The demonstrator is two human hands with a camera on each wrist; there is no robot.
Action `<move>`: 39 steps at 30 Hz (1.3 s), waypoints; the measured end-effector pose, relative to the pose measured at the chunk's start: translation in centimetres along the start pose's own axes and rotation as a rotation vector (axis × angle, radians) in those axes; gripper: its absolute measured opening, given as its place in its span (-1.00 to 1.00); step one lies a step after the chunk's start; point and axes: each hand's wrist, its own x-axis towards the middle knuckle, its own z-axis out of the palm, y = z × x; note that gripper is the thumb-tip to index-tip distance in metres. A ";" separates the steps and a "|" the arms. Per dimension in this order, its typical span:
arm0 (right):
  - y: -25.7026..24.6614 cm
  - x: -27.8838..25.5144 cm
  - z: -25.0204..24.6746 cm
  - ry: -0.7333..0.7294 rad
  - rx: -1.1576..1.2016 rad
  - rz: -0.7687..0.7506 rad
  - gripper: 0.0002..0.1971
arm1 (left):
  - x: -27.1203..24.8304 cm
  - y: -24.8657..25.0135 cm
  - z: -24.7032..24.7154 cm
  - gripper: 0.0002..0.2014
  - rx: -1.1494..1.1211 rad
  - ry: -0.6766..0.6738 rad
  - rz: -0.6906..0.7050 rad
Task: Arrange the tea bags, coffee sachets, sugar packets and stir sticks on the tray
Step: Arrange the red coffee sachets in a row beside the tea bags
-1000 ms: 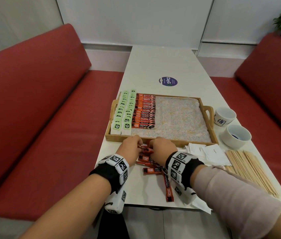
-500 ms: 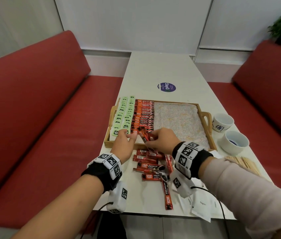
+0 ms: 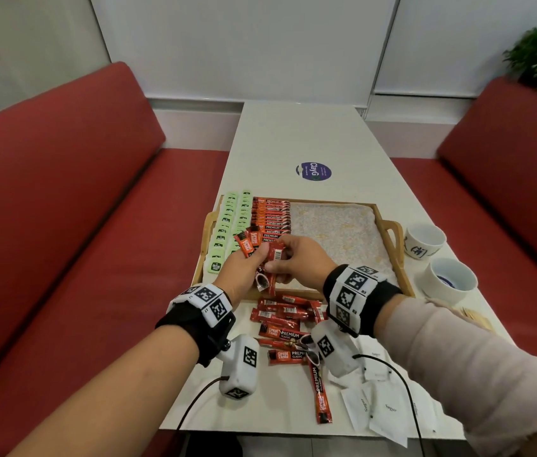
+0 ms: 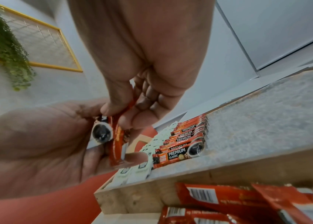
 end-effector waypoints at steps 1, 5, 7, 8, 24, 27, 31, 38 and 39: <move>0.0 0.3 -0.2 0.013 0.032 0.016 -0.76 | 0.3 -0.1 -0.1 -0.77 0.003 0.020 0.007; -0.3 0.9 -0.9 0.077 0.088 0.017 -0.83 | 1.1 0.2 -0.3 -0.81 -0.003 0.071 0.023; -0.5 1.2 -1.3 0.156 0.061 -0.036 -0.78 | 1.4 0.4 -0.4 -0.81 -0.005 0.076 0.006; -0.6 1.3 -1.4 0.198 0.021 -0.067 -0.79 | 1.5 0.5 -0.5 -0.81 -0.009 0.081 0.000; 0.5 3.7 -1.4 0.177 -0.186 -0.148 -0.52 | 4.6 2.1 -1.5 -0.86 -0.131 0.141 0.021; 0.5 3.9 -1.6 0.117 -0.253 -0.101 -0.53 | 5.0 1.8 -1.6 -0.78 -0.130 0.165 0.028; 0.0 4.0 -1.8 0.027 -0.348 -0.056 -0.69 | 5.6 1.7 -1.7 -0.73 -0.071 0.192 0.072; 0.3 5.0 -1.5 0.066 -0.352 -0.017 -0.72 | 5.7 2.5 -1.7 -0.75 0.202 0.056 0.140; 0.3 5.2 -1.4 0.058 -0.341 -0.004 -0.68 | 5.8 2.5 -1.6 -0.76 0.214 0.041 0.145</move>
